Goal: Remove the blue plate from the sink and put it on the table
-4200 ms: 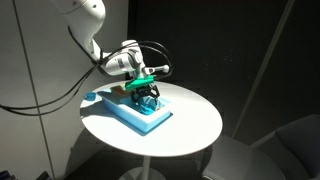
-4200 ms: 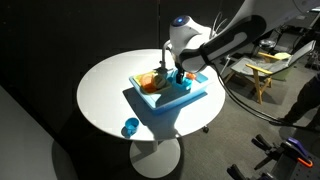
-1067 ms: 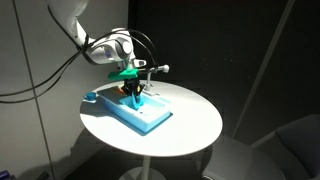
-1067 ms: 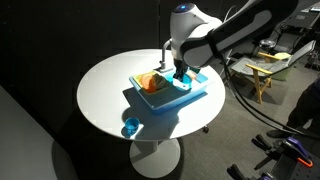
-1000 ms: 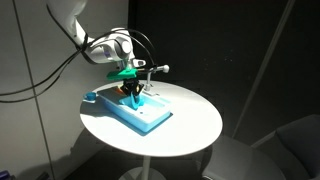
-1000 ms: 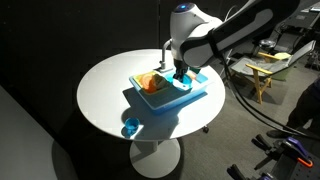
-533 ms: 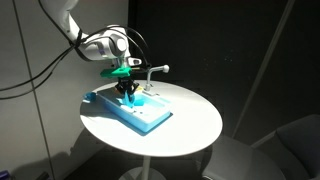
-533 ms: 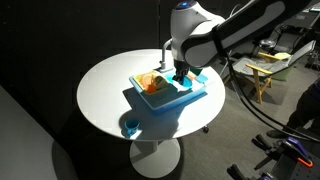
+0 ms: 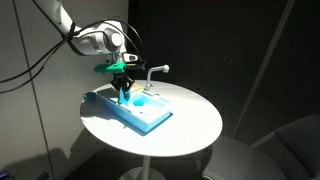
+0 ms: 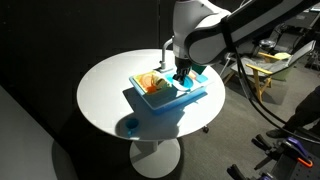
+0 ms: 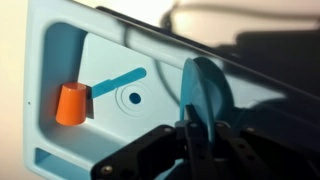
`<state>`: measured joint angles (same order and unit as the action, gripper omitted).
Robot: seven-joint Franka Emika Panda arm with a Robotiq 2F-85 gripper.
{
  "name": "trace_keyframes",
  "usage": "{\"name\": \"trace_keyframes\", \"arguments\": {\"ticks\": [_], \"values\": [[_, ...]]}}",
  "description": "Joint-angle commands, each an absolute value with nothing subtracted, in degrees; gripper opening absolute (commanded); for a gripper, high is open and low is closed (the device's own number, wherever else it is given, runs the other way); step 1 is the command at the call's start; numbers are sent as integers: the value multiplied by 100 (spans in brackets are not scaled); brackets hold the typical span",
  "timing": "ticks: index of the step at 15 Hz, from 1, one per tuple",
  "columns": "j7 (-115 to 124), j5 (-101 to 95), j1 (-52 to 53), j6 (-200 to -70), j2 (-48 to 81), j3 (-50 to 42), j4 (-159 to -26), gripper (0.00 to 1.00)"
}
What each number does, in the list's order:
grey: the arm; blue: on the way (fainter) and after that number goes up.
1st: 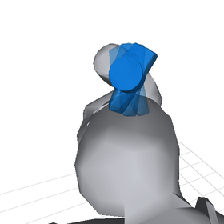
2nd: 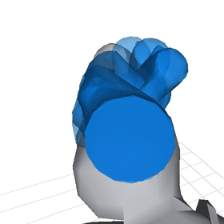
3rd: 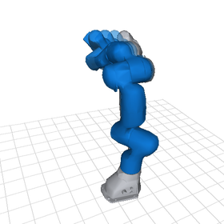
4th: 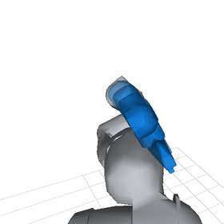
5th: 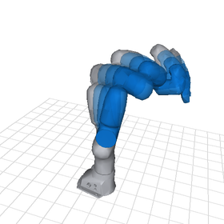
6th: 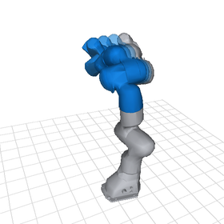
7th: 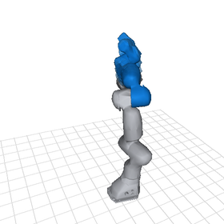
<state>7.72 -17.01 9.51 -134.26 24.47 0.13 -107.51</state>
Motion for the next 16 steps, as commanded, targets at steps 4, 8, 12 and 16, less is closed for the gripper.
{"name": "trace_keyframes", "arguments": {"ticks": [4, 8, 12, 16], "values": [[626, -933, 778, -13283, 1589, 215, -11355, 1], [554, -515, 671, -13119, 1201, 242, -11520, 1], [544, -231, 557, -12800, 964, 202, -11586, 1], [652, -125, 422, -12558, 895, 135, -11579, 1]]}}
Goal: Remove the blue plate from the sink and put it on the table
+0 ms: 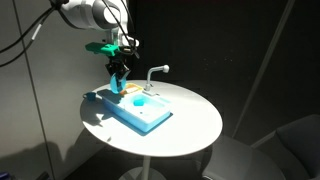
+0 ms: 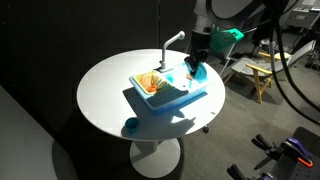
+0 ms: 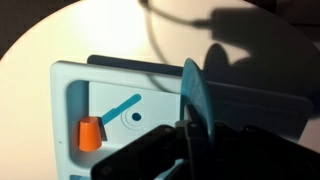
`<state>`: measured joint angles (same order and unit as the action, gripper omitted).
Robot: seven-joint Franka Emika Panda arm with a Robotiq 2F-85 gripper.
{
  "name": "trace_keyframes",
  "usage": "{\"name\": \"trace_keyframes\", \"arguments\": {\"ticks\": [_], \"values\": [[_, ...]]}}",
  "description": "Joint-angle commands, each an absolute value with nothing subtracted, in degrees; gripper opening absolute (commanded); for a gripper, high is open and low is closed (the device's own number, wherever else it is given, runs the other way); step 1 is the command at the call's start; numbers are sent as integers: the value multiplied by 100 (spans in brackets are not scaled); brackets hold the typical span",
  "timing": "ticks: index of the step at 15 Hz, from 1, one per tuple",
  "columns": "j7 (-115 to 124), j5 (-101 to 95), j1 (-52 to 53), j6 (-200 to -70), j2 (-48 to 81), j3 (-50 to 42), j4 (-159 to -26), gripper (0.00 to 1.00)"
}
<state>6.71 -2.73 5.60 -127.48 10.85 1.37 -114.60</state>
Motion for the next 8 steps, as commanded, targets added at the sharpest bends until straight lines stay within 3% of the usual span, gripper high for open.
{"name": "trace_keyframes", "arguments": {"ticks": [1, 8], "values": [[686, -115, 385, -12510, 897, 115, -11569, 1], [745, -61, 115, -12307, 1033, -45, -11424, 1]]}}
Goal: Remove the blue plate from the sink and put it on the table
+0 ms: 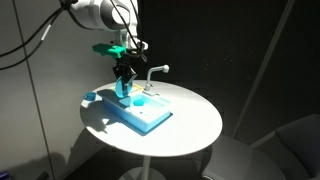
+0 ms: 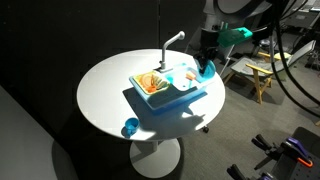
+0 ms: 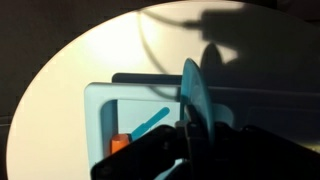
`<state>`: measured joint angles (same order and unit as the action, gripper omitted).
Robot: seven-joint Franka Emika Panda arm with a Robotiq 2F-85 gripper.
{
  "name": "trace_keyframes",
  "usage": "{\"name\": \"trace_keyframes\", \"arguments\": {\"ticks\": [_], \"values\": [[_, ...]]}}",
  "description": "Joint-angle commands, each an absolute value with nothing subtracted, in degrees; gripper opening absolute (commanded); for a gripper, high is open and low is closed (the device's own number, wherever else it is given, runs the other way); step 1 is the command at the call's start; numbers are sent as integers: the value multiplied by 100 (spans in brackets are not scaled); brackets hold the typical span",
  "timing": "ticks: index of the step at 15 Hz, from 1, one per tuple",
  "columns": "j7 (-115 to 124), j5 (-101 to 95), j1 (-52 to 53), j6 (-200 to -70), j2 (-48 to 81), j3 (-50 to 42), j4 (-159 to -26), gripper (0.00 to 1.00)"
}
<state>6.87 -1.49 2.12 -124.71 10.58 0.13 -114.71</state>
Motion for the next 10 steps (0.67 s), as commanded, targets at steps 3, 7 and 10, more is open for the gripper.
{"name": "trace_keyframes", "arguments": {"ticks": [3, 7, 10], "values": [[745, -85, 3, -12290, 1139, -146, -11341, 1], [711, -85, -148, -12331, 1269, -279, -11276, 1], [684, -59, -269, -12379, 1354, -378, -11223, 1]]}}
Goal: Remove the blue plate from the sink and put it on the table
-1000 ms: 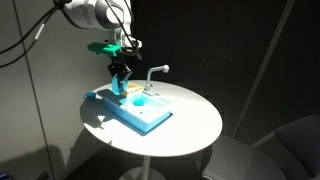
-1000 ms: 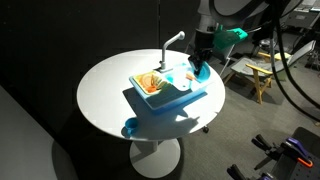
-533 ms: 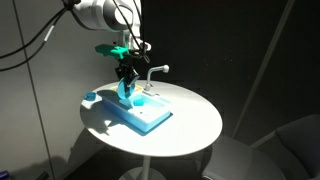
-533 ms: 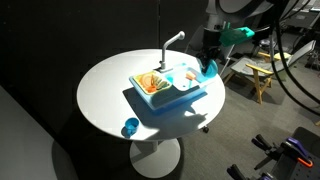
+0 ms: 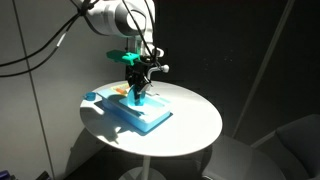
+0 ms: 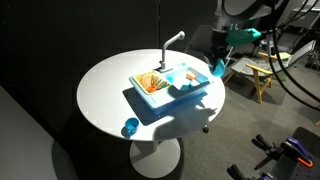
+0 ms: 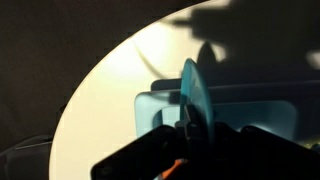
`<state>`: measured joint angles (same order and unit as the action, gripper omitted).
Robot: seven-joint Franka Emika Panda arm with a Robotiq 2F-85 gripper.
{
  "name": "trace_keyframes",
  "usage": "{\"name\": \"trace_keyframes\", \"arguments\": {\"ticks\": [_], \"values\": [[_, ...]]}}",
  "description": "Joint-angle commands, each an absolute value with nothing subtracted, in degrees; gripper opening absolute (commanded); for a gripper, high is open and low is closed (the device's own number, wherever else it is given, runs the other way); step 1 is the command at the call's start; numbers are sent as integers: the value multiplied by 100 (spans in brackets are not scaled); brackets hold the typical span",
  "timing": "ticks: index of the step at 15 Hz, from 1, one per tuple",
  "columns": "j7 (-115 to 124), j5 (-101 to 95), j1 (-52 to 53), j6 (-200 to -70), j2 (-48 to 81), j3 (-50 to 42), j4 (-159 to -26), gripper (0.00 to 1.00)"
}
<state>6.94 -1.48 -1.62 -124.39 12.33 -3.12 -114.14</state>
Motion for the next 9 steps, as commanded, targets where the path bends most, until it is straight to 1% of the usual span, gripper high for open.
{"name": "trace_keyframes", "arguments": {"ticks": [1, 9], "values": [[676, -45, -309, -12387, 1369, -412, -11210, 1], [643, 184, -641, -12415, 1345, -640, -11150, 1]]}}
